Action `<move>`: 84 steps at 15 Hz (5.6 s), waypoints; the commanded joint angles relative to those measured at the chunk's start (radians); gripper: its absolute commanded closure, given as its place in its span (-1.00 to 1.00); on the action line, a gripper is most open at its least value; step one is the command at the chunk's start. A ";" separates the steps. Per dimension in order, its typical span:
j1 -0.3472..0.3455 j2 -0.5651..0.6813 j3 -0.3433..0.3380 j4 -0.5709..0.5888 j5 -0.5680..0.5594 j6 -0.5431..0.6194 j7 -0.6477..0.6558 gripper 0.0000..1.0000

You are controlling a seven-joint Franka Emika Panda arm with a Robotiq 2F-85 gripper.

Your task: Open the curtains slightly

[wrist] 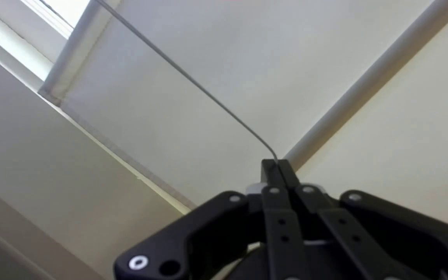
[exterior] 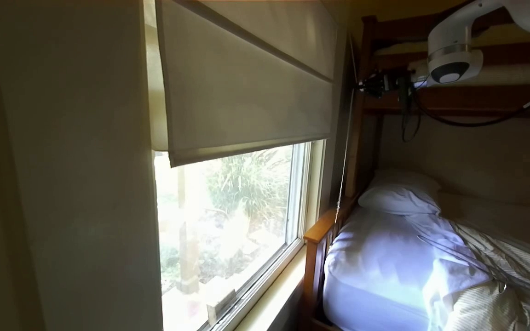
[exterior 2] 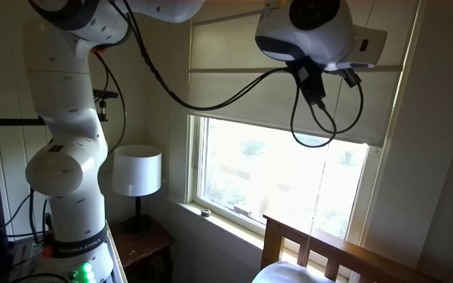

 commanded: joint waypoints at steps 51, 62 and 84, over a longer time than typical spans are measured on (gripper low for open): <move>0.174 0.019 0.242 -0.243 -0.137 0.976 -0.127 0.99; 0.195 0.020 0.205 -0.373 -0.342 1.044 0.046 -0.79; 0.628 -0.296 0.059 -0.311 -0.301 0.803 -0.052 -1.00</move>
